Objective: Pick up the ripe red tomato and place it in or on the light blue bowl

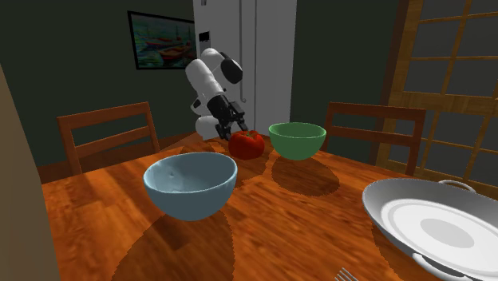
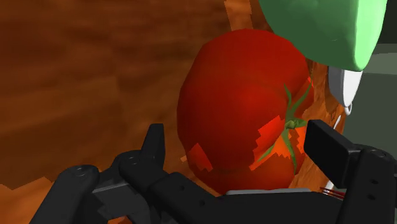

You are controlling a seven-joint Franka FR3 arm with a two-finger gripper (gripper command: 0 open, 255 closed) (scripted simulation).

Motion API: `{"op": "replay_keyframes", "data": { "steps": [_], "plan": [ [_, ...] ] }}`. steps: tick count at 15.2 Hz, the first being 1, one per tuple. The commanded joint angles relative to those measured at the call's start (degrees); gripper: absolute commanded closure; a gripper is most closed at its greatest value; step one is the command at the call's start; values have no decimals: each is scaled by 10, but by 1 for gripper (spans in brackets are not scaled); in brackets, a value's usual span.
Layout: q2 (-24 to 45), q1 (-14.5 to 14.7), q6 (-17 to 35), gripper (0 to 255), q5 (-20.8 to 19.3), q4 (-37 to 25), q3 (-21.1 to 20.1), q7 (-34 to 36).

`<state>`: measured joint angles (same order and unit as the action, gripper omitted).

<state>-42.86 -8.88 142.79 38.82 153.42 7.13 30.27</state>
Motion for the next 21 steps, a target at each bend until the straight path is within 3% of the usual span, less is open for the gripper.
{"op": "replay_keyframes", "data": {
  "steps": [1,6,7,16,21],
  "plan": [
    [4,2,5,0,3,0,-1,-1],
    [3,2,4,0,3,0,-1,-1],
    [3,2,4,255,3,0,-1,-1],
    [4,2,5,255,3,0,-1,-1],
    [-4,-11,-31,255,-17,-30,-8,26]
  ]
}}
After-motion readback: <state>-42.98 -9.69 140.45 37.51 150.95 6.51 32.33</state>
